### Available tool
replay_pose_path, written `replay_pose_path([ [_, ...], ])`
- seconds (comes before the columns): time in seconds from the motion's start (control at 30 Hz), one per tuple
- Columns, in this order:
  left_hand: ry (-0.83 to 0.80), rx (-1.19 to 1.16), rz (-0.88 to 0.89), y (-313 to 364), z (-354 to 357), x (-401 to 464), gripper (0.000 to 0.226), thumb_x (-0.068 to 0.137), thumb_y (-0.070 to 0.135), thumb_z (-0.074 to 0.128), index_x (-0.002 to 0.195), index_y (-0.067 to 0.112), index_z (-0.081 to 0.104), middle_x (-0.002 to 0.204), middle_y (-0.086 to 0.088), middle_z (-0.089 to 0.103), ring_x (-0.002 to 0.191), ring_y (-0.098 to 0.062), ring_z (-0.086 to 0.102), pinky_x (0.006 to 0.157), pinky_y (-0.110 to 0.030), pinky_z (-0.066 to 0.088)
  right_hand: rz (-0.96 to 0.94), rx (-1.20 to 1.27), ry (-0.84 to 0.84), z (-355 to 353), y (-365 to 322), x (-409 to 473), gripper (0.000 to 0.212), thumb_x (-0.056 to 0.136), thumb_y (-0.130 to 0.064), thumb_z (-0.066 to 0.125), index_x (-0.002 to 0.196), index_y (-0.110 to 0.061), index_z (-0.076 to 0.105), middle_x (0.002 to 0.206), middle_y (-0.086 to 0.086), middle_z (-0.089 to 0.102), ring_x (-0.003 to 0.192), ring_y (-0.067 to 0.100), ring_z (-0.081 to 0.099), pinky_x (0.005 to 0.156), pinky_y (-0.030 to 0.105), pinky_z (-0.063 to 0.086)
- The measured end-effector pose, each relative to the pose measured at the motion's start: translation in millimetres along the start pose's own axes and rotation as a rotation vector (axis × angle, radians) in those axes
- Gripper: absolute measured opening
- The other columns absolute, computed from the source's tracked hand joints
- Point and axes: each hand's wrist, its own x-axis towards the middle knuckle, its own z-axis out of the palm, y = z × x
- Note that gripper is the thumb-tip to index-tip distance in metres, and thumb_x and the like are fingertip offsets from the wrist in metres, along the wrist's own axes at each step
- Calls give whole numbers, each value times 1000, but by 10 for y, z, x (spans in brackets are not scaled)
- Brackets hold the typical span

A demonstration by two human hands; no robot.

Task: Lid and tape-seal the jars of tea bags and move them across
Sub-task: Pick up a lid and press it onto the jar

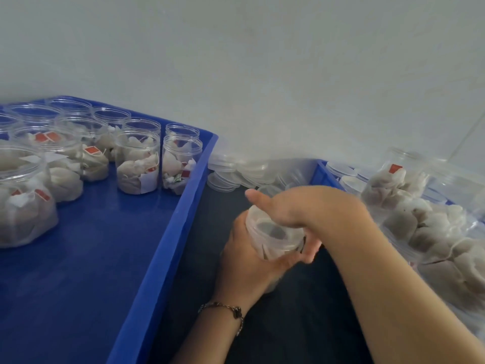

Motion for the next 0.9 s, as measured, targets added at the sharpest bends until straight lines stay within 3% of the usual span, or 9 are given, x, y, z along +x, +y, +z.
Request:
replay_pose_path([
  [0.17, 12, -22, 18, -56, -9, -21, 81, 35, 72, 68, 105, 63, 28, 101, 41, 42, 93, 35, 35, 67, 8, 31, -242, -51, 48, 1, 250, -54, 94, 71, -83, 27, 149, -41, -2, 160, -2, -2, 146, 26, -6, 117, 49, 6],
  [0.23, 40, 2, 10, -67, 40, 15, 82, 37, 71, 66, 106, 59, 24, 98, 43, 39, 91, 34, 37, 63, 6, 34, -374, 33, 57, 175, 249, 37, 93, 67, -82, 40, 145, -52, -1, 159, -14, -7, 145, 21, -14, 117, 51, 3],
  [0.37, 85, 66, 11, -188, 182, 93, 74, 55, 52, 67, 122, 41, 37, 100, 33, 50, 99, 16, 51, 71, 1, 36, -457, 246, 377, 491, 204, 91, 65, 80, -68, 47, 140, -48, 31, 145, -20, 34, 135, 9, 30, 102, 32, 30],
  [0.5, -86, 257, -112, -403, 245, 169, 62, 80, 32, 66, 133, 24, 35, 114, 14, 44, 119, -7, 46, 89, -15, 29, -261, 258, 581, 706, 51, 60, 68, 77, -67, 32, 138, -36, 36, 137, -8, 43, 125, 19, 38, 89, 36, 35],
  [0.6, 45, 431, -101, -356, 252, 176, 72, 72, 42, 70, 131, 24, 33, 102, 18, 35, 107, -1, 44, 79, -12, 20, -255, 232, 520, 654, 61, 88, 73, 77, -70, 33, 139, -32, 35, 143, 0, 38, 134, 24, 28, 105, 49, 28],
  [0.67, 92, 316, -35, -242, 215, 154, 81, 60, 54, 74, 128, 36, 34, 110, 29, 45, 106, 17, 42, 74, -3, 24, -320, 162, 409, 531, 158, 122, 83, 71, -79, 31, 143, -39, 28, 156, -5, 16, 145, 22, -3, 110, 62, 3],
  [0.73, 107, 190, 66, -156, 135, 113, 80, 44, 64, 71, 115, 51, 36, 110, 51, 38, 99, 35, 34, 70, 10, 25, -427, 137, 345, 457, 230, 136, 82, 70, -81, 37, 144, -47, 22, 158, -17, 4, 143, 11, -20, 109, 62, -8],
  [0.8, 88, 79, 80, -134, 84, 79, 76, 41, 48, 78, 110, 45, 44, 99, 44, 49, 94, 33, 40, 68, 10, 29, -493, 242, 362, 499, 239, 113, 64, 78, -69, 48, 137, -49, 35, 152, -21, 24, 144, 5, 3, 112, 54, 12],
  [0.9, 108, 117, 77, -177, 81, 53, 76, 49, 10, 87, 114, 31, 53, 91, 30, 52, 84, 29, 46, 69, 8, 33, -470, 407, 544, 644, 181, 89, 44, 80, -55, 57, 123, -45, 52, 130, -26, 48, 125, 0, 37, 88, 31, 37],
])
